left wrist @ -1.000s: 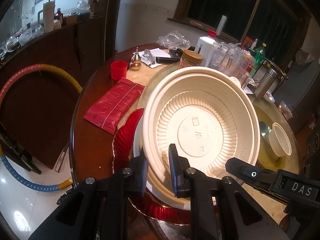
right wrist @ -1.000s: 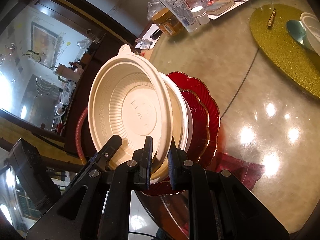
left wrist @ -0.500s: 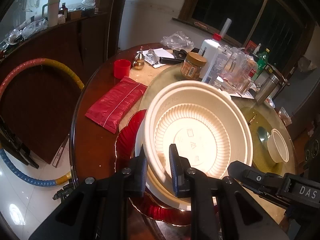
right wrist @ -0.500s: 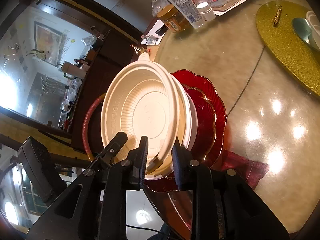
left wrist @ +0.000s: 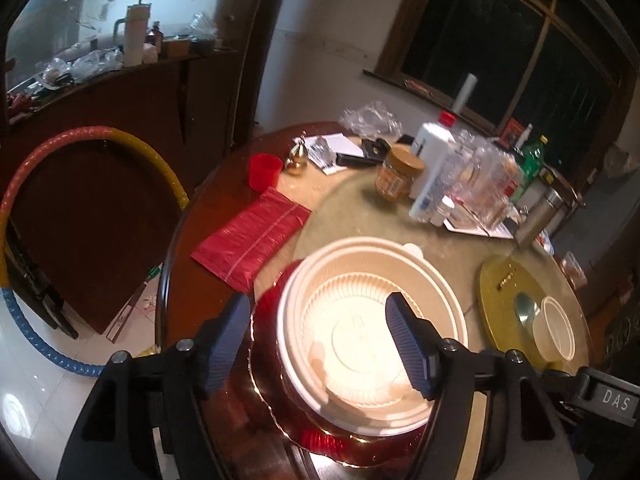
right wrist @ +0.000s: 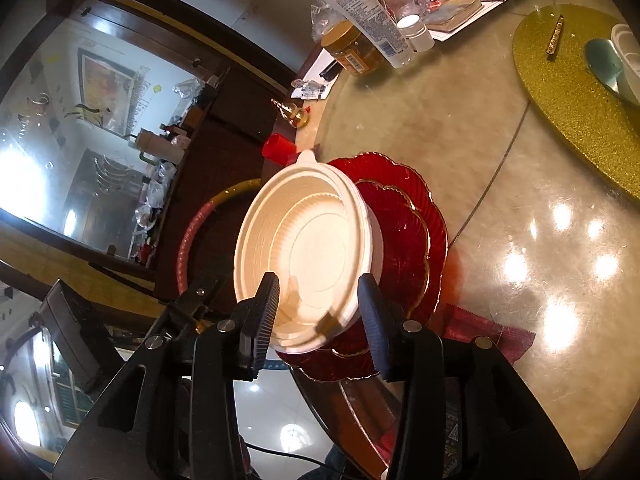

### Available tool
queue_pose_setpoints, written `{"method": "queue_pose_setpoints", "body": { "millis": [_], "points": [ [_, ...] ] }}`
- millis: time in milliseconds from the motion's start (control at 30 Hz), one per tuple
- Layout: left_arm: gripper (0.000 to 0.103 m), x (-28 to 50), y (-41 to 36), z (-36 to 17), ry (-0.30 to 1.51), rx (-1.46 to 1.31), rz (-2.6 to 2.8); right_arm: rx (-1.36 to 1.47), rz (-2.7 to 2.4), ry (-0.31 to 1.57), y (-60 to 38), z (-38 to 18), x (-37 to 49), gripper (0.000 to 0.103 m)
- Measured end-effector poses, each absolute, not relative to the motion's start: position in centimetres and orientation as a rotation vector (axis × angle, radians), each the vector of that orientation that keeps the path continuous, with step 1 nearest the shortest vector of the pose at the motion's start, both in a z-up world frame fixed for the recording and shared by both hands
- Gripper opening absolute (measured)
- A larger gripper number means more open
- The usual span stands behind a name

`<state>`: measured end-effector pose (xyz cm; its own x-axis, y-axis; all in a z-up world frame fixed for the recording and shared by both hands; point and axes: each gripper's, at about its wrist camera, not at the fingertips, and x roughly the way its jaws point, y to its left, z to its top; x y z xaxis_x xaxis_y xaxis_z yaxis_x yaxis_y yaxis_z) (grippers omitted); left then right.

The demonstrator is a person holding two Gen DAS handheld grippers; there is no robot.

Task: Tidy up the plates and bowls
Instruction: 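Open both tools and lift them off the stacked bowls, then move both tools to the remaining beige bowl on the gold mat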

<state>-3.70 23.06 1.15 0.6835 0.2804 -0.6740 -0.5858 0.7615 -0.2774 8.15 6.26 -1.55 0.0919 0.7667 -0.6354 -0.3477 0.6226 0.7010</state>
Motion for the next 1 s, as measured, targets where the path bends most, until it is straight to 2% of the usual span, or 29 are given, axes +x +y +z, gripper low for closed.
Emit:
{"method": "queue_pose_setpoints", "body": {
  "millis": [67,133,233,500,733,1000],
  "points": [
    [0.077,-4.0,23.1,1.4,0.623,-0.516,0.525,0.448,0.878,1.214,5.8,-1.6,8.2,0.046],
    [0.08,-4.3,22.8,2.0,0.574,-0.529,0.536,0.508,0.882,1.199,4.7,-1.8,8.6,0.071],
    [0.082,-4.2,21.8,2.7,0.527,-0.525,0.521,0.585,0.865,1.173,3.0,-2.0,9.0,0.08],
    [0.087,-1.2,15.9,3.9,0.502,-0.399,0.401,0.658,0.764,1.108,-2.6,-2.8,10.6,0.082],
    [0.087,3.1,9.4,3.2,0.587,-0.298,0.227,0.63,0.571,1.046,-9.3,-3.2,11.8,0.082],
    [0.087,8.5,4.8,1.1,0.715,-0.273,0.123,0.61,0.352,1.059,-16.3,-4.2,13.9,0.082]
  ]
}}
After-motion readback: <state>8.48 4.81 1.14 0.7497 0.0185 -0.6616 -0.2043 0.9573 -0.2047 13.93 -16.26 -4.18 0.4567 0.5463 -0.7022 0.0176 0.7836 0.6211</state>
